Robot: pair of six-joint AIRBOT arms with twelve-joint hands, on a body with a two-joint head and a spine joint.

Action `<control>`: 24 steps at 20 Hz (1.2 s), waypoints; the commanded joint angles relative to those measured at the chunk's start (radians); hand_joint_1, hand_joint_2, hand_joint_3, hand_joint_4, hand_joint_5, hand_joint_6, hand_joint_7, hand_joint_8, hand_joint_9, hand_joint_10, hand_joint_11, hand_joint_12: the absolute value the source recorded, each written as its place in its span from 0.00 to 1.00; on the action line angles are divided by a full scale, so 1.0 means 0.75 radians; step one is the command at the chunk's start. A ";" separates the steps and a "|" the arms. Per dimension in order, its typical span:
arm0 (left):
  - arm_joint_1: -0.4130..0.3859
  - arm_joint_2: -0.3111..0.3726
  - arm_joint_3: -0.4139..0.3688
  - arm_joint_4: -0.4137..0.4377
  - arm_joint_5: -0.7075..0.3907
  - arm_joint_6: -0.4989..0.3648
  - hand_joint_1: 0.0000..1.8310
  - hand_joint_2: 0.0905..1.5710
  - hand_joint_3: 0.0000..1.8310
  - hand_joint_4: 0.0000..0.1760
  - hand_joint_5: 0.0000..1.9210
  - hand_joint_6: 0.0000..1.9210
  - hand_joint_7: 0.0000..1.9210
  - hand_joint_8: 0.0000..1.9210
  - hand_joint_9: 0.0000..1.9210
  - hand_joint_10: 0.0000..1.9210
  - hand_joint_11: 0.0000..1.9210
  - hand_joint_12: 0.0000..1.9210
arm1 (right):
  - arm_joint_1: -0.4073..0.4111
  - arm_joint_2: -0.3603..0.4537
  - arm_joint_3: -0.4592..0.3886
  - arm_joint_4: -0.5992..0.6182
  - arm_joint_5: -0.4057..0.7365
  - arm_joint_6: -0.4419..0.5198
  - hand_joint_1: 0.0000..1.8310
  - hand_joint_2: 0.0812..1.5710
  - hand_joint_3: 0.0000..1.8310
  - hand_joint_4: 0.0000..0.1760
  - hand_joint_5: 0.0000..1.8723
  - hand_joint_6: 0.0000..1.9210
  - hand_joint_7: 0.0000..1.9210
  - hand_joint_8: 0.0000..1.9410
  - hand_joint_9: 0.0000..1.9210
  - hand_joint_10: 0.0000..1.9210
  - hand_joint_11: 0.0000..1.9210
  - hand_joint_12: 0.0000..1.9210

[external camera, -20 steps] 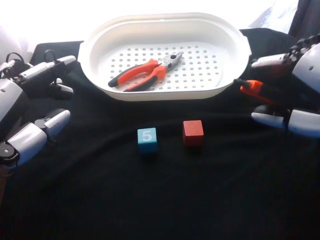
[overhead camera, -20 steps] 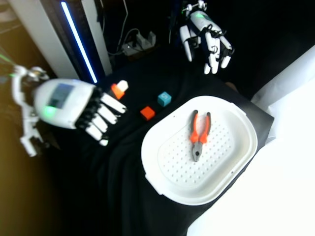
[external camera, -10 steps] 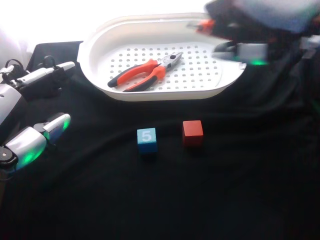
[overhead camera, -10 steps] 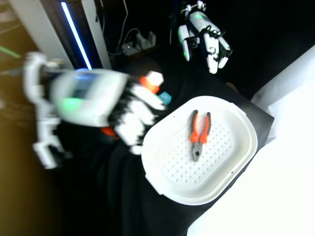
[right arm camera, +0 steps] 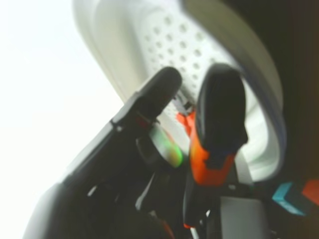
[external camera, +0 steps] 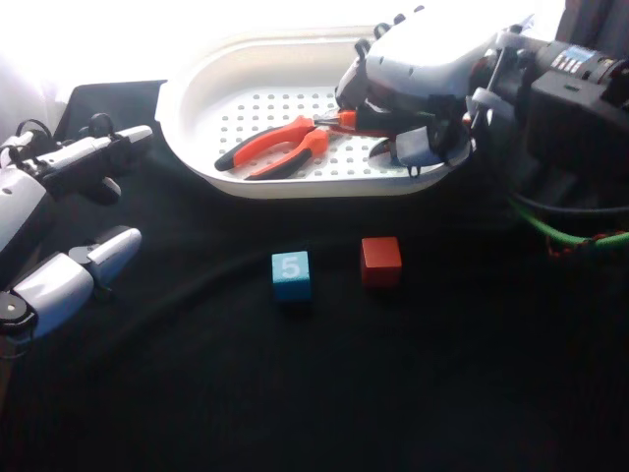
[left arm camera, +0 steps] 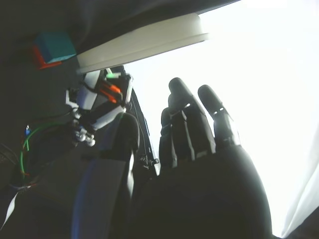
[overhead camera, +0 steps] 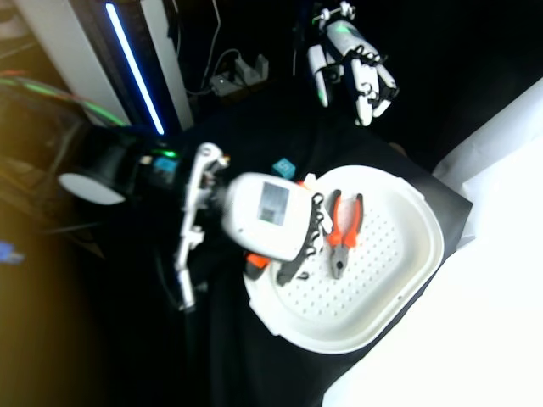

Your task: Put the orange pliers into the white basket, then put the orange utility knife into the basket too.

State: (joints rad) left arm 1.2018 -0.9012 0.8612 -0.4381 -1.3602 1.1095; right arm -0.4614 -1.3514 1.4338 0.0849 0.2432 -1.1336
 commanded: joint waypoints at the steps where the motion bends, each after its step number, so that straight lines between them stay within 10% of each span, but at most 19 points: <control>1: -0.012 0.002 0.004 0.033 -0.160 -0.008 0.40 0.90 0.00 0.00 0.20 0.00 0.27 0.00 0.23 0.38 0.00 0.63 | 0.031 0.006 0.004 0.001 0.155 -0.006 0.45 0.72 0.00 0.11 0.09 0.20 0.12 0.24 0.09 0.31 0.02 0.62; 2: -0.012 0.002 0.005 0.036 -0.158 -0.008 0.39 0.89 0.00 0.00 0.20 0.00 0.28 0.00 0.25 0.37 0.00 0.64 | 0.037 0.006 -0.003 0.001 0.155 -0.006 0.38 0.72 0.00 0.14 0.02 0.04 0.02 0.05 0.02 0.06 0.00 0.21; 3: -0.013 0.004 0.004 0.038 -0.160 -0.008 0.39 0.89 0.00 0.00 0.20 0.00 0.28 0.00 0.25 0.37 0.00 0.64 | 0.044 0.008 -0.012 0.001 0.158 -0.006 0.38 0.72 0.00 0.14 0.02 0.04 0.02 0.05 0.02 0.06 0.00 0.21; 4: -0.013 0.006 0.002 0.038 -0.163 -0.008 0.40 0.90 0.00 0.00 0.19 0.00 0.27 0.00 0.24 0.35 0.00 0.63 | 0.051 0.019 -0.025 0.001 0.167 -0.006 0.30 0.72 0.00 0.08 0.00 0.00 0.00 0.00 0.00 0.00 0.00 0.01; 7: -0.014 0.015 -0.001 0.044 -0.165 -0.007 0.38 0.89 0.00 0.00 0.16 0.00 0.23 0.00 0.22 0.28 0.00 0.62 | 0.063 0.103 -0.096 0.000 0.225 -0.006 0.36 0.71 0.00 0.32 0.00 0.00 0.00 0.00 0.00 0.00 0.00 0.00; 11: -0.015 0.033 -0.012 0.048 -0.181 -0.002 0.35 0.88 0.00 0.00 0.13 0.00 0.17 0.00 0.13 0.25 0.00 0.68 | 0.062 0.288 -0.309 -0.003 0.396 -0.006 0.19 0.72 0.00 0.24 0.00 0.00 0.00 0.00 0.00 0.00 0.00 0.00; 12: -0.015 0.042 -0.018 0.049 -0.182 0.009 0.24 0.87 0.00 0.10 0.08 0.00 0.11 0.00 0.06 0.17 0.00 0.50 | 0.054 0.351 -0.369 -0.022 0.428 -0.006 0.16 0.71 0.00 0.20 0.00 0.00 0.00 0.00 0.00 0.00 0.00 0.00; 13: -0.015 0.054 -0.025 0.049 -0.188 0.017 0.20 0.88 0.00 0.00 0.05 0.00 0.08 0.00 0.04 0.09 0.00 0.36 | 0.050 0.430 -0.447 -0.080 0.450 -0.006 0.12 0.70 0.00 0.26 0.00 0.00 0.00 0.00 0.00 0.00 0.00 0.00; 14: -0.015 0.058 -0.027 0.050 -0.194 0.018 0.20 0.87 0.00 0.05 0.05 0.00 0.06 0.00 0.02 0.04 0.00 0.18 | 0.049 0.458 -0.478 -0.096 0.461 -0.006 0.11 0.70 0.00 0.33 0.00 0.00 0.00 0.00 0.00 0.00 0.00 0.00; 15: -0.014 0.067 -0.033 0.052 -0.204 0.023 0.19 0.85 0.00 0.36 0.04 0.00 0.03 0.01 0.00 0.01 0.00 0.04 | 0.009 0.514 -0.532 -0.102 0.511 -0.006 0.08 0.70 0.00 0.39 0.00 0.00 0.00 0.00 0.00 0.00 0.00 0.00; 17: -0.013 0.079 -0.039 0.061 -0.208 0.032 0.20 0.83 0.00 0.58 0.02 0.00 0.00 0.00 0.00 0.00 0.00 0.00 | -0.092 0.621 -0.624 -0.102 0.634 -0.006 0.05 0.71 0.00 0.28 0.00 0.00 0.00 0.00 0.00 0.00 0.00 0.00; 18: -0.013 0.083 -0.041 0.062 -0.216 0.034 0.20 0.82 0.00 0.62 0.02 0.00 0.00 0.00 0.00 0.00 0.00 0.00 | -0.142 0.671 -0.669 -0.101 0.698 -0.006 0.04 0.71 0.00 0.16 0.00 0.00 0.00 0.00 0.00 0.00 0.00 0.00; 21: -0.001 0.107 -0.057 0.063 -0.260 0.038 0.19 0.79 0.00 0.64 0.00 0.00 0.00 0.00 0.00 0.00 0.00 0.00 | -0.245 0.780 -0.761 -0.099 0.820 -0.006 0.07 0.68 0.00 0.50 0.00 0.00 0.00 0.00 0.00 0.00 0.00 0.00; 24: 0.008 0.125 -0.067 0.066 -0.300 0.042 0.16 0.78 0.00 0.62 0.00 0.00 0.00 0.00 0.00 0.00 0.00 0.00 | -0.376 0.879 -0.831 -0.023 1.002 -0.006 0.08 0.68 0.00 0.45 0.00 0.00 0.00 0.00 0.00 0.00 0.00 0.00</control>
State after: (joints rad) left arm 1.2121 -0.8120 0.8101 -0.4076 -1.4544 1.1416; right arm -0.7738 -0.6834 0.8024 0.0666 0.8494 -1.1358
